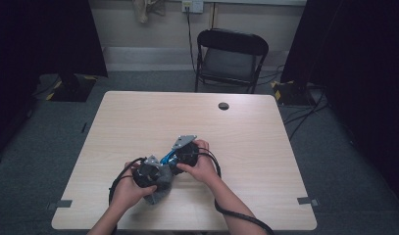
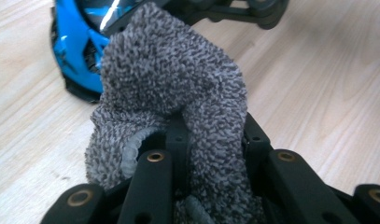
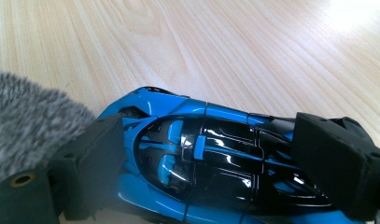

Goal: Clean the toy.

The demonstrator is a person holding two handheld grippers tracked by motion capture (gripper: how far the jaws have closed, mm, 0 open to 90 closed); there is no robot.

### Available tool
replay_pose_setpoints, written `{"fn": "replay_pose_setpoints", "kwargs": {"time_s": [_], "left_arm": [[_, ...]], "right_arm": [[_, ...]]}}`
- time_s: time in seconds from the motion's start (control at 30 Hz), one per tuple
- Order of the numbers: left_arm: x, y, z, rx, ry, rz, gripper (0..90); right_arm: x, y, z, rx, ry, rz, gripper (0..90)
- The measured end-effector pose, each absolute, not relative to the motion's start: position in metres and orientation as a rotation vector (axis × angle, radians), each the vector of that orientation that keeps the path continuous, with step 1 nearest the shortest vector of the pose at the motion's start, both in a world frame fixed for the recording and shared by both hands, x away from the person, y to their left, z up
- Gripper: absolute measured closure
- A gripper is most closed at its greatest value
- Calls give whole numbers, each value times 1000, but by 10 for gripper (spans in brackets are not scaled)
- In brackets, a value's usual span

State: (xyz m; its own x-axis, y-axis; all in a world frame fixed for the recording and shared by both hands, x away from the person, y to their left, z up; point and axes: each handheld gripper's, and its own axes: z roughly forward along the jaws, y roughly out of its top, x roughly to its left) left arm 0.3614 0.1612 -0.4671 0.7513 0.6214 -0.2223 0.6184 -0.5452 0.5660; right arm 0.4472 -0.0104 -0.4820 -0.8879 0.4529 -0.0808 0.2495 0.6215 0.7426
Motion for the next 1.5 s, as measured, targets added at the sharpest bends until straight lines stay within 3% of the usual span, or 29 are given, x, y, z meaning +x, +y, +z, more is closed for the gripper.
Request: {"fn": "replay_pose_setpoints", "kwargs": {"time_s": [0.5,0.77,1.17,1.27,1.5], "left_arm": [[361,152,-466,2281,855,-84,708],[361,177,-455,2246,881,-87,709],[379,239,-445,2074,1101,115,704],[385,243,-452,2071,1159,189,703],[395,227,-470,2143,1186,226,701]], "right_arm": [[447,-11,-482,575,2585,1130,98],[447,-11,-482,582,2584,1136,98],[447,-11,-483,572,2581,1137,98],[447,-11,-483,573,2582,1135,98],[447,-11,-483,571,2579,1138,97]]}}
